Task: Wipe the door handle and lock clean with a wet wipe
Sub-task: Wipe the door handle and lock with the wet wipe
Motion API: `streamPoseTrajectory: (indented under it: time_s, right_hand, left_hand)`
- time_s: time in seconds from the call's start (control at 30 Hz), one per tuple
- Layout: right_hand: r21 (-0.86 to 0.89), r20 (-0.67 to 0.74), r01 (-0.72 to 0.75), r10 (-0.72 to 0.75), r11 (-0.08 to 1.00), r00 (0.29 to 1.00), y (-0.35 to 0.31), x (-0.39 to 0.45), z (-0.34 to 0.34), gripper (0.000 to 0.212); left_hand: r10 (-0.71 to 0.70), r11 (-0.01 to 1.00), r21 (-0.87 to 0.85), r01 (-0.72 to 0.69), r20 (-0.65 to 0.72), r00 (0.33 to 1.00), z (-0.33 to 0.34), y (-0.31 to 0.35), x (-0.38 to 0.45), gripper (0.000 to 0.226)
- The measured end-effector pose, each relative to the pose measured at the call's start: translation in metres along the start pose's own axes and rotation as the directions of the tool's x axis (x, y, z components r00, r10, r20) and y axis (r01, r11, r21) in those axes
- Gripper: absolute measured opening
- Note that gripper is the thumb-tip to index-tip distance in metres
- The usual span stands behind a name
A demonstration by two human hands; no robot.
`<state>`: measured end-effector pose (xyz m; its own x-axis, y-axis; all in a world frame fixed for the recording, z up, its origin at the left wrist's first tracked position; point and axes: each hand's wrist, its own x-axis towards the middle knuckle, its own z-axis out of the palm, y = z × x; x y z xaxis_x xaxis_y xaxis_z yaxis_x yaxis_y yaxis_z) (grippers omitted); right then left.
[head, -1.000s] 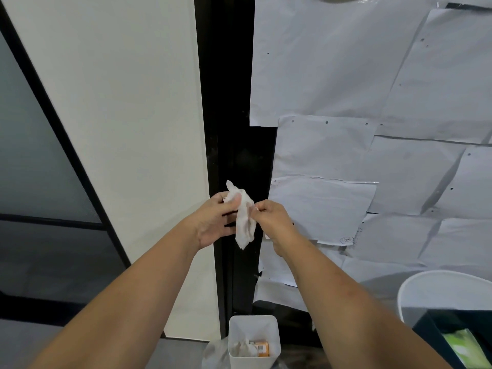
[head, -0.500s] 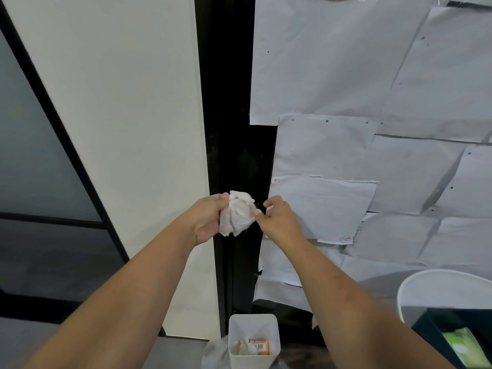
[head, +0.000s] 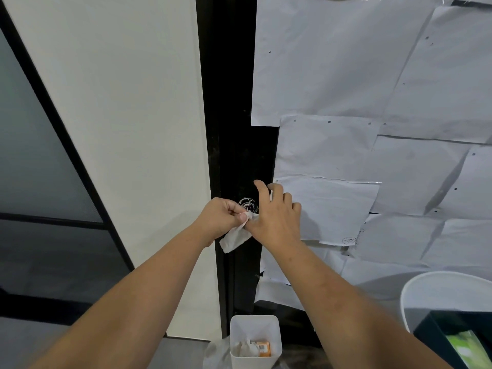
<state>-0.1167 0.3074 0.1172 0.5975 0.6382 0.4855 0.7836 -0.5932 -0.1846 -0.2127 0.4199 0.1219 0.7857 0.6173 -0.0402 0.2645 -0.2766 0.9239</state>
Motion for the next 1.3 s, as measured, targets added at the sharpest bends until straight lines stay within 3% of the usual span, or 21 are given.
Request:
streamPoseTrajectory:
  time_s: [0.17, 0.27, 0.43, 0.57, 0.67, 0.73, 0.87, 1.0, 1.13, 1.3]
  right_hand:
    - [0.136, 0.165, -0.069, 0.046, 0.988, 0.985, 0.013, 0.005, -0.004, 0.069]
    - [0.247, 0.233, -0.138, 0.079, 0.959, 0.969, 0.028, 0.009, 0.002, 0.053]
    - [0.291, 0.210, -0.178, 0.118, 0.940, 0.970, 0.040, 0.003, 0.018, 0.034]
    - [0.160, 0.231, -0.093, 0.055, 0.983, 0.971, 0.045, -0.005, 0.028, 0.026]
    - [0.072, 0.221, -0.051, 0.033, 0.996, 0.975, 0.043, -0.007, 0.028, 0.030]
    - [0.055, 0.213, -0.034, 0.021, 0.998, 0.977, 0.042, -0.006, 0.027, 0.033]
    - [0.038, 0.202, -0.015, 0.007, 0.999, 0.979, 0.043, -0.006, 0.029, 0.032]
    - [0.042, 0.188, -0.005, -0.003, 0.999, 0.982, 0.044, -0.005, 0.032, 0.031]
    - [0.049, 0.182, 0.013, -0.022, 0.999, 0.983, 0.046, -0.007, 0.033, 0.031]
    - [0.069, 0.161, 0.020, -0.031, 0.997, 0.986, 0.048, -0.007, 0.035, 0.028]
  left_hand:
    - [-0.173, 0.924, -0.343, 0.167, 0.011, 0.985, -0.001, -0.002, 0.005, 0.022]
    - [-0.186, 0.886, -0.436, 0.161, -0.016, 0.982, -0.007, -0.002, 0.003, 0.025]
    - [-0.275, 0.798, -0.601, 0.042, -0.302, 0.913, -0.001, 0.006, 0.002, 0.016]
    - [-0.205, 0.865, -0.502, 0.023, -0.311, 0.928, 0.026, -0.006, 0.007, 0.021]
    - [-0.112, 0.982, -0.181, 0.059, -0.298, 0.948, 0.047, -0.027, 0.013, 0.026]
    - [-0.053, 0.999, -0.005, 0.053, -0.296, 0.954, 0.057, -0.035, 0.016, 0.036]
    - [-0.004, 0.992, 0.120, 0.046, -0.329, 0.944, 0.065, -0.038, 0.021, 0.044]
    - [0.010, 0.987, 0.152, 0.047, -0.356, 0.935, 0.065, -0.041, 0.022, 0.045]
    - [-0.095, 0.995, -0.054, 0.081, -0.350, 0.932, 0.067, -0.044, 0.020, 0.051]
    - [-0.189, 0.974, -0.183, 0.130, -0.360, 0.914, 0.066, -0.038, 0.024, 0.047]
